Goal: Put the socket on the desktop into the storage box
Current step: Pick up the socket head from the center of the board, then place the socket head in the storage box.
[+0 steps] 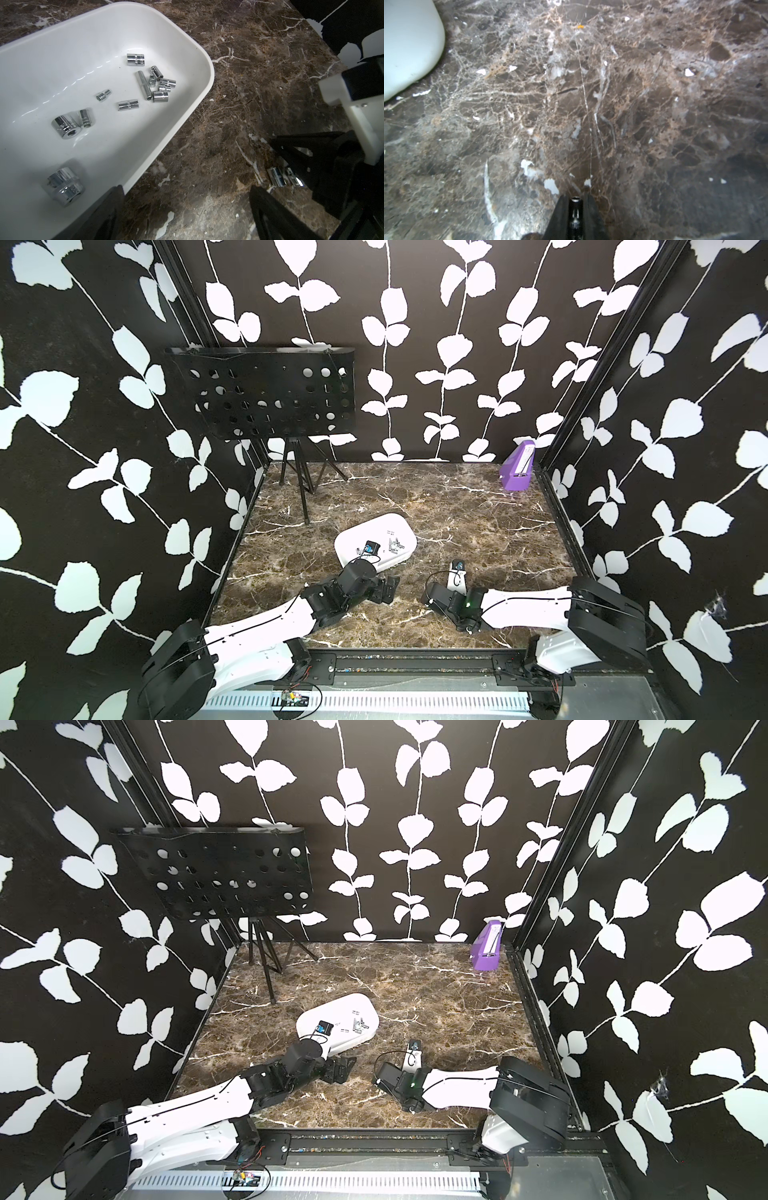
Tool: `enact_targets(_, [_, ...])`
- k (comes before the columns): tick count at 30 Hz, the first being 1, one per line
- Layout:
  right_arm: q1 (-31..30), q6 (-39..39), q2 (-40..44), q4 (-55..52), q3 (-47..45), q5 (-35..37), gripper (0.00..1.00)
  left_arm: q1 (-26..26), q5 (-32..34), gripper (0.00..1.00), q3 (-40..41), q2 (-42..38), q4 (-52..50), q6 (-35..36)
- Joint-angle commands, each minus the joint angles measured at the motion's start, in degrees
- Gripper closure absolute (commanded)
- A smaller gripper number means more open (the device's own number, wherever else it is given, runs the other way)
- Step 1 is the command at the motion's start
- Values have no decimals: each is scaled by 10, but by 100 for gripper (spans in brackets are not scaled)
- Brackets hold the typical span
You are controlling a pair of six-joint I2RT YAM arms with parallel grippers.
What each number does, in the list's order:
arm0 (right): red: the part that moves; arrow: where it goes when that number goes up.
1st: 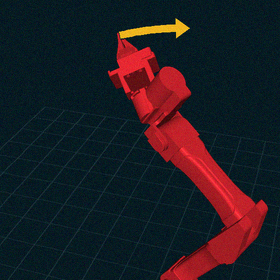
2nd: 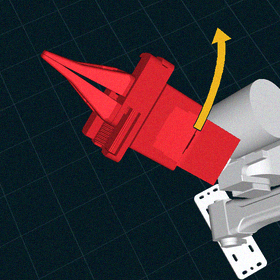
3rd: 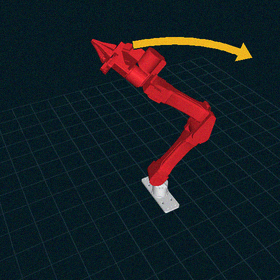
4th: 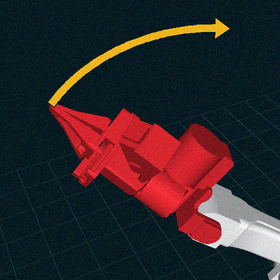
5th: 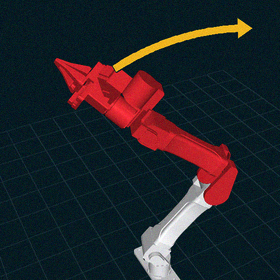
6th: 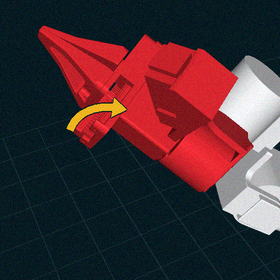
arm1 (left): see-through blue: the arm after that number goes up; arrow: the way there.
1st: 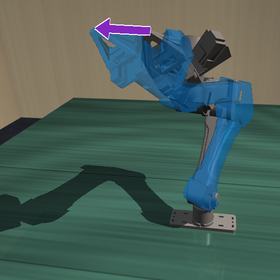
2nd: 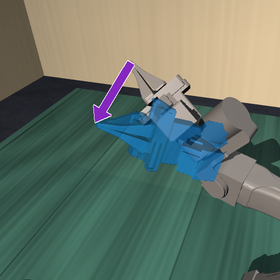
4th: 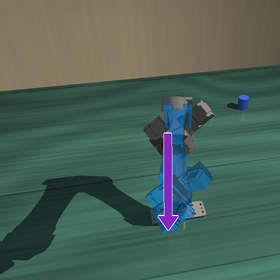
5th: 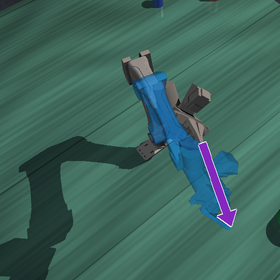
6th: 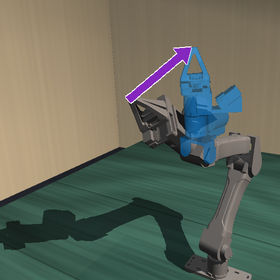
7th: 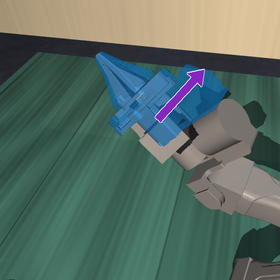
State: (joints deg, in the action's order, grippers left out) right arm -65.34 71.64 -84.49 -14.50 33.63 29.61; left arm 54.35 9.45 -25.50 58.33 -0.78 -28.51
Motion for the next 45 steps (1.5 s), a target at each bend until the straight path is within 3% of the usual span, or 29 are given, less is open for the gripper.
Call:
enact_targets(1, [-4,4,-24,-16,-26,-44,90,3,6,5,-3,-13,11,-2])
enact_targets(13, [0,-63,52,-73,14,-8,94,3,37,6,3,-36,3,-3])
enact_targets(20, [18,-148,99,-100,66,-7,95,3,169,5,-11,-61,-86,-16])
enact_targets(25, [34,-214,87,-95,147,-34,96,4,183,5,4,-109,-87,-16])
enact_targets(31, [36,-283,-4,-50,292,-86,96,3,236,5,37,-198,-98,-15])
enact_targets(36, [49,-304,-138,-72,434,-115,96,3,261,5,56,-261,-109,-18])
enact_targets(45, [80,-321,-293,-46,552,-147,93,3,283,5,64,-290,-117,-25])
